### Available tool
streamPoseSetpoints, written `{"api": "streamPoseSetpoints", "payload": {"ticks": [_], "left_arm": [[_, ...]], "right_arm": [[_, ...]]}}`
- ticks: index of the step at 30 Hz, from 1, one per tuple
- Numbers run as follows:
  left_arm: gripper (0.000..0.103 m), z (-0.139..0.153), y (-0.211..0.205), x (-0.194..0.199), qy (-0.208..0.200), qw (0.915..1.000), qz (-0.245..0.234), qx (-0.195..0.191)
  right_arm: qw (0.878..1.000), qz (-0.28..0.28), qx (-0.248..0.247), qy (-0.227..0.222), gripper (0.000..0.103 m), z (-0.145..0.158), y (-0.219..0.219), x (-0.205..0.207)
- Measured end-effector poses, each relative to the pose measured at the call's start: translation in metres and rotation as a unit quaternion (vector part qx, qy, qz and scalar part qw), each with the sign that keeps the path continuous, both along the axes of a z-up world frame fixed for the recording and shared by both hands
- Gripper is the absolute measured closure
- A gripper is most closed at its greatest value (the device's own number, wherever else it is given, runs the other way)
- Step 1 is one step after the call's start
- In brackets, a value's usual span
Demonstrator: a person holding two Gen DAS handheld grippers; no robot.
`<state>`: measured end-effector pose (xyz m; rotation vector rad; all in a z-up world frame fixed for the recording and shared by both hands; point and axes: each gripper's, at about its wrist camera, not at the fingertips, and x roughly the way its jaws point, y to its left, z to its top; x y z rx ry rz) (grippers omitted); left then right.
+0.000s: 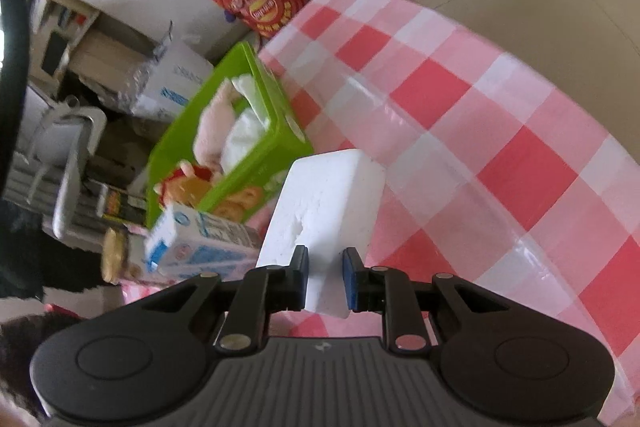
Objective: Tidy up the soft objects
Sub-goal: 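Carry the doll and the foam block over the green bin with both tools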
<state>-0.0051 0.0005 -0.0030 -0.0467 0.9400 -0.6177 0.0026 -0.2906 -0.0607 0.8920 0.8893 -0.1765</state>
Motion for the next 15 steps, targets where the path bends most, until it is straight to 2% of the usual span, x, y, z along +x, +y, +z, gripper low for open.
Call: {"api": "streamPoseSetpoints", "payload": {"ticks": [7,15], "left_arm": [[0.073,0.026,0.008,0.031,-0.019,0.9983,0.051,-0.021],[0.073,0.055,0.001,0.083,-0.054,0.9943,0.091,-0.009]], "right_arm": [[0.999,-0.016,0.013,-0.047,0.099,0.023,-0.008,-0.002],[0.996,-0.030,0.032,-0.082,0.099,0.028,-0.010,0.020]]}}
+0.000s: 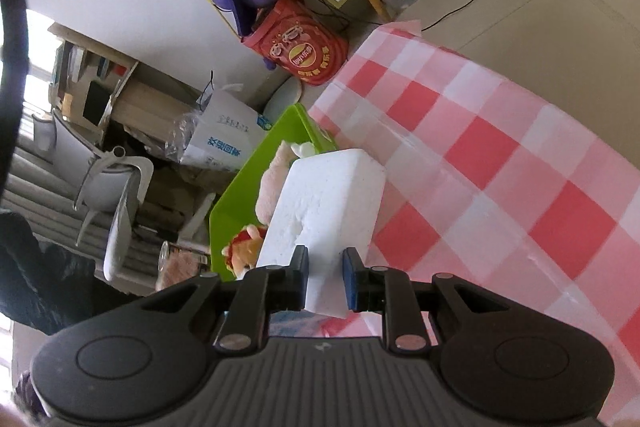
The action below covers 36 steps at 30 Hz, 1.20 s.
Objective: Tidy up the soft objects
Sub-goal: 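Carry the doll and the foam block over the green bin with both tools, then open both tools to drop the doll and foam block into the bin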
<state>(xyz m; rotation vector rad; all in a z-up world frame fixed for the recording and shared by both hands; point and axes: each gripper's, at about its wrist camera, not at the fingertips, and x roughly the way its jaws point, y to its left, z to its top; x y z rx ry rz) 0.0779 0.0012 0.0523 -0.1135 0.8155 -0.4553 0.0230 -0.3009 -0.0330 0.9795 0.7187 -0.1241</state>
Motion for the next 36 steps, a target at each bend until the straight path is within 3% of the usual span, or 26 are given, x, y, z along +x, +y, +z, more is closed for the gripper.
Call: {"api": "streamPoseSetpoints", "payload": {"ticks": [6,18,29,34,36], "left_arm": [[0.073,-0.001,-0.016,0.049,-0.011,0.9992,0.028,0.026],[0.073,-0.051,-0.060,0.136,-0.026,0.9932,0.045,0.104],[0.072,-0.084,-0.089,0.163,-0.044,0.9853,0.036,0.161],[0.072,-0.100,-0.099,0.167,-0.023,0.9783,0.021,0.205],[0.072,-0.104,-0.098,0.169,-0.013,0.9781,0.024,0.206]], "right_arm": [[1.000,0.001,0.017,-0.003,0.099,-0.007,0.001,0.031],[0.998,0.014,-0.002,-0.061,0.099,-0.018,0.010,0.084],[0.994,0.051,-0.074,-0.057,0.099,-0.033,0.027,0.113],[0.993,0.059,-0.093,-0.041,0.098,-0.040,0.032,0.116],[0.993,0.061,-0.099,-0.030,0.098,-0.043,0.034,0.117]]}}
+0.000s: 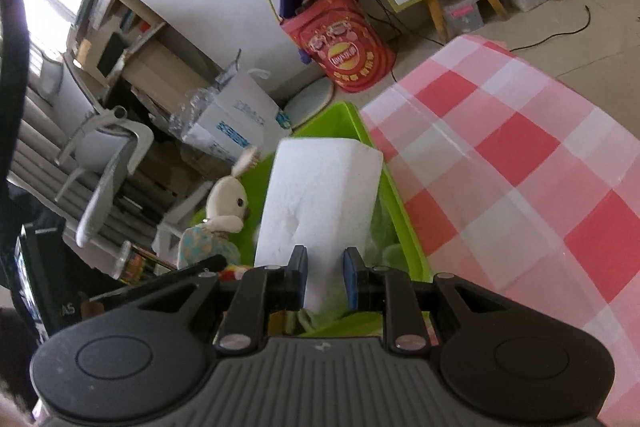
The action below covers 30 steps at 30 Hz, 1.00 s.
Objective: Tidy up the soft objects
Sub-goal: 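Open both tools to drop the doll and foam block into the bin, then withdraw both tools from the bin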
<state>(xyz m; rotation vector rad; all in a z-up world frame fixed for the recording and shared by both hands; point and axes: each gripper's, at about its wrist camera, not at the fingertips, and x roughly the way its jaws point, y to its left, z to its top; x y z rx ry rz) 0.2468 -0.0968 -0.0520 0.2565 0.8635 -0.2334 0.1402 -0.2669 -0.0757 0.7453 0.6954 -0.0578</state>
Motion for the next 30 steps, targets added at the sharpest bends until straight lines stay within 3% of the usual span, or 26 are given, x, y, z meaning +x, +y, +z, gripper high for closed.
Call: {"api": "streamPoseSetpoints", "payload": {"ticks": [7,10,12,16,18,20,30], "left_arm": [[0.064,0.007,0.005,-0.005,-0.005,0.9999,-0.002,-0.015],[0.050,0.015,0.008,-0.009,-0.010,0.9996,-0.003,-0.026],[0.041,0.021,0.011,-0.011,-0.010,0.9992,-0.001,-0.038],[0.033,0.035,0.018,-0.020,-0.015,0.9985,-0.006,-0.051],[0.027,0.043,0.023,-0.027,-0.020,0.9979,-0.009,-0.061],[0.024,0.051,0.031,-0.035,-0.018,0.9970,-0.009,-0.075],[0.019,0.079,0.068,-0.084,-0.014,0.9927,-0.020,-0.119]], "right_arm": [[1.000,-0.002,0.004,-0.003,0.095,0.002,-0.003,-0.003],[1.000,-0.003,0.005,-0.006,0.083,0.008,-0.003,-0.005],[1.000,-0.008,0.007,-0.008,0.063,0.012,-0.004,-0.009],[1.000,-0.012,0.006,-0.015,0.057,0.026,-0.006,-0.017],[1.000,-0.013,0.000,-0.019,0.050,0.035,-0.006,-0.023],[1.000,-0.013,-0.010,-0.025,0.043,0.046,-0.004,-0.030],[0.998,0.010,-0.062,-0.020,0.034,0.083,0.017,-0.068]]}}
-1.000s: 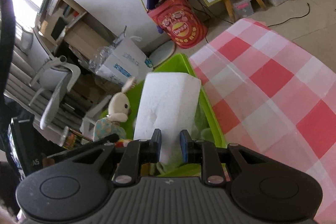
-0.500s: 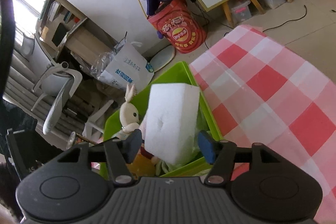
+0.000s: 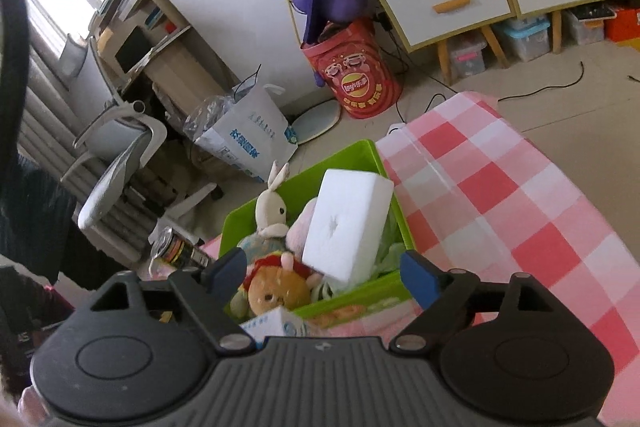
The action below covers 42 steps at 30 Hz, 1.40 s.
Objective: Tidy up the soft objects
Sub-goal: 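Withdraw both tools from the bin, then move the left tool to the white cloth while the right tool approaches the grey towel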
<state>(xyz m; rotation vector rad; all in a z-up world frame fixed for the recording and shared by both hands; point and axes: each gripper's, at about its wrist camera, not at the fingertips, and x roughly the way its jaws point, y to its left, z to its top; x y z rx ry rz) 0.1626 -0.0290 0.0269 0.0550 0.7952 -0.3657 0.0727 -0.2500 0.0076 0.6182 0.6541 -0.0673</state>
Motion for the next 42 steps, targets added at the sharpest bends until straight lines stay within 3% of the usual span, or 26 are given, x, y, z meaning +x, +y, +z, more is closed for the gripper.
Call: {"api": "streamPoseSetpoints", "payload": {"ticks": [6,14,22,29,38,42], "left_arm": [[0.012,0.006,0.021,-0.039,0.002,0.9998,-0.001,-0.022],[0.009,-0.001,0.034,-0.086,0.012,0.9997,-0.011,-0.019],[0.006,-0.027,0.053,-0.120,0.021,0.9996,-0.002,-0.019],[0.006,-0.049,0.064,-0.129,0.046,0.9987,-0.018,-0.008],[0.009,-0.066,0.081,-0.130,0.077,0.9961,-0.040,-0.016],[0.021,-0.064,0.080,-0.135,0.073,0.9946,-0.066,-0.035]], "right_arm": [[0.999,0.012,-0.029,0.019,0.031,0.008,0.015,-0.021],[0.997,0.037,-0.058,0.042,0.025,0.005,0.037,-0.046],[0.992,0.057,-0.070,0.087,0.025,-0.021,0.053,-0.058],[0.982,0.086,-0.067,0.151,0.025,-0.051,0.064,-0.057],[0.973,0.109,-0.049,0.199,0.025,-0.078,0.079,-0.051],[0.970,0.116,-0.027,0.214,0.025,-0.088,0.085,-0.048]]}}
